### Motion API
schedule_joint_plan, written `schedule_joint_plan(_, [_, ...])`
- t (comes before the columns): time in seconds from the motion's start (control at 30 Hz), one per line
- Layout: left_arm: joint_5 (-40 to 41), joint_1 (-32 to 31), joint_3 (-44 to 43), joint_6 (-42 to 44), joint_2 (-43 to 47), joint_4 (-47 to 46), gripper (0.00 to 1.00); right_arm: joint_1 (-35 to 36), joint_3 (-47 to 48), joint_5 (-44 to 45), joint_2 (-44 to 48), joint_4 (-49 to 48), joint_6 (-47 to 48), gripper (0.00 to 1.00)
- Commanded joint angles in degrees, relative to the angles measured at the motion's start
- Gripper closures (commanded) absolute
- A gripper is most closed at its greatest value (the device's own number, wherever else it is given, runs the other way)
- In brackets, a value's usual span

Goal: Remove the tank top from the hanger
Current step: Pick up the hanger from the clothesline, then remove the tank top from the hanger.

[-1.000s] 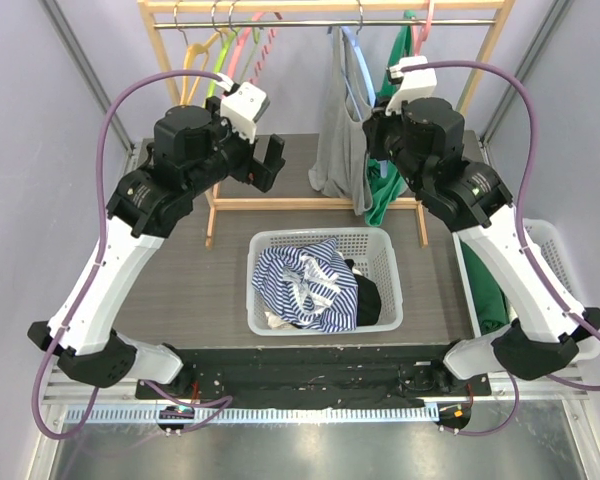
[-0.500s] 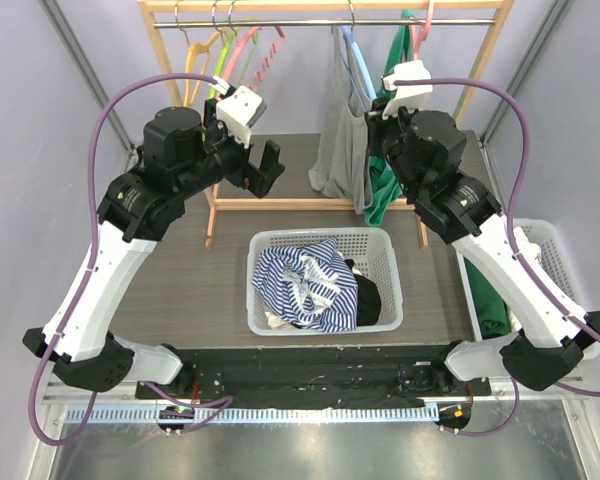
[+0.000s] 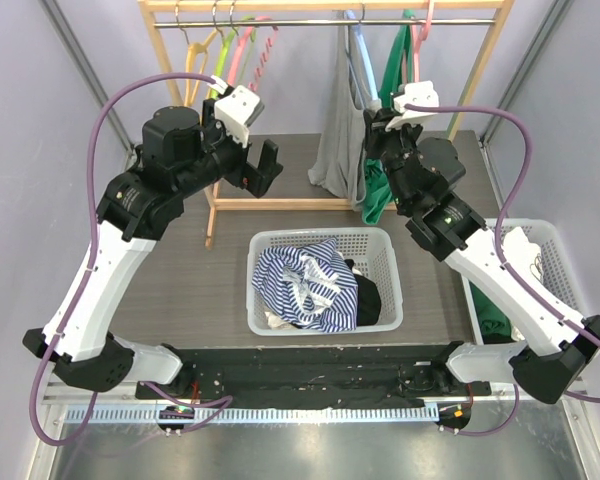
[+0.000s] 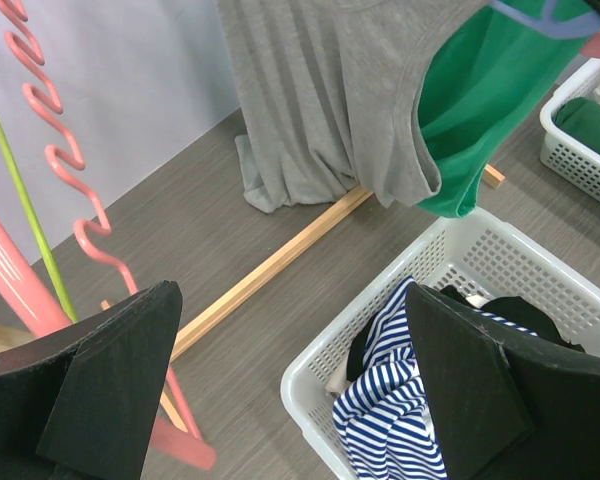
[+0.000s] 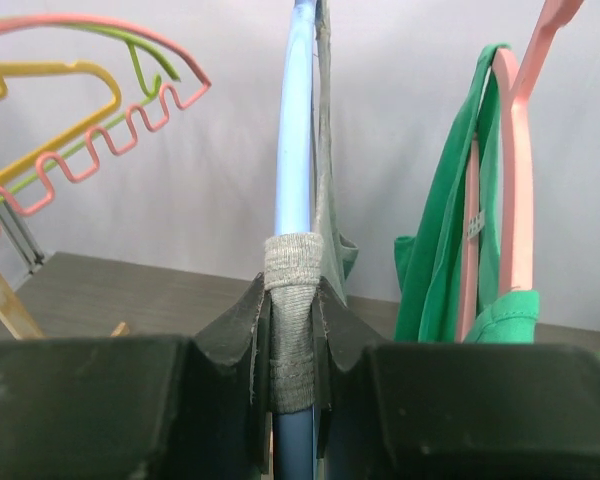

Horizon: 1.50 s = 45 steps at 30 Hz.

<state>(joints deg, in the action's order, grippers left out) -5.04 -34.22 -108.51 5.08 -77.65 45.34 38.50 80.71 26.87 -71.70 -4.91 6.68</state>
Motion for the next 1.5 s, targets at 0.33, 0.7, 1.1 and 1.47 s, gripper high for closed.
schedule_joint_plan(0.33, [-0.85,0.99,0.40,-0.51,1.36,-0.87,0.00,0.17,6.48,-4.10,3.93,-8.73,-2.19,0.99])
schedule_joint_plan(0.7, [-2.78,1.17,-2.50,-0.16,-1.10,-0.96,0.00,0.87,16.40,-25.19,13.59,28.87,-6.32,0.99])
schedule_joint_plan(1.1, [-4.45,1.17,-1.53,-1.48,1.09,-0.25,0.00,0.87,30.44,-34.69,19.68,32.51,-10.10,0.99])
schedule_joint_plan(1.47, [-4.63,1.26,1.11,-1.92,3.29,-0.61,0.00,0.70,42.51,-40.41,13.08,28.90,-12.91,0.99])
